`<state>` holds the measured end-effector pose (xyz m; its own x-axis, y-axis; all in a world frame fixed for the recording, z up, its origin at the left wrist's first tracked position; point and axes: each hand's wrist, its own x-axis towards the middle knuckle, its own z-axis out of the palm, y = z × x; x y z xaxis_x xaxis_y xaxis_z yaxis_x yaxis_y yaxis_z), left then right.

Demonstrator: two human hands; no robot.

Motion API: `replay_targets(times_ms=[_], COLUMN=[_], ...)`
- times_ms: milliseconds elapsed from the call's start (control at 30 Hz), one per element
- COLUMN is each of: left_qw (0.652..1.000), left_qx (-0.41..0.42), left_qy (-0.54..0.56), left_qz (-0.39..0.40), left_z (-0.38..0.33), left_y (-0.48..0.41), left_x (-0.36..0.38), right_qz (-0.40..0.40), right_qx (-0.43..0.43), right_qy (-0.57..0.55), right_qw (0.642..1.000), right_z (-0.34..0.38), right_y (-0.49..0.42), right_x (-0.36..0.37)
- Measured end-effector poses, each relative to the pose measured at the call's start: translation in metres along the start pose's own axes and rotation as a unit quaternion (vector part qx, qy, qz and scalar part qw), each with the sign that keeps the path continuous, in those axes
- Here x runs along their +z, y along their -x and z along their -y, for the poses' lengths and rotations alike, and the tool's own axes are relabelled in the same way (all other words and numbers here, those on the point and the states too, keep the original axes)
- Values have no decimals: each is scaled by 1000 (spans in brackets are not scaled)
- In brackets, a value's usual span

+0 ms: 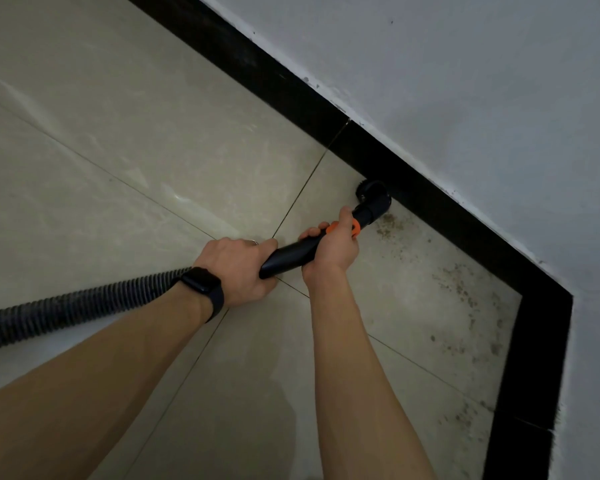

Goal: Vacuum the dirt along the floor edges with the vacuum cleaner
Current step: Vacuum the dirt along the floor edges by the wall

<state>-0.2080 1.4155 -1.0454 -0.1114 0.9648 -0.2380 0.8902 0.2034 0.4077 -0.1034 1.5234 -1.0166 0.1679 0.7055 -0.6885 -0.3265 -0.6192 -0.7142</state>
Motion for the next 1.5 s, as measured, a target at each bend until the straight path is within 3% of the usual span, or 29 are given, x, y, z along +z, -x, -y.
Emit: replay_targets(times_ms=[433, 800, 933, 1200, 1500], left_qw=[997, 993, 994, 985, 990], left_qx=[-21, -56, -34, 72, 46], left_qy=[64, 84, 61, -35, -12], left_qz=[27, 57, 85, 155, 133], left_z=[15, 25, 23, 6, -32], left_y=[-11, 34, 58, 99, 107], left_x=[-11, -34, -40, -39, -7], right_qz=[-24, 96, 77, -4, 13], right_qx=[5, 114, 107, 74, 35], right_qy=[29, 178, 162, 19, 40], right_qw=[999, 973, 978, 997, 999], right_z=[3, 14, 0, -41, -30], right_y=[-6, 39, 58, 96, 76], right_x=[30, 17, -1, -75, -108])
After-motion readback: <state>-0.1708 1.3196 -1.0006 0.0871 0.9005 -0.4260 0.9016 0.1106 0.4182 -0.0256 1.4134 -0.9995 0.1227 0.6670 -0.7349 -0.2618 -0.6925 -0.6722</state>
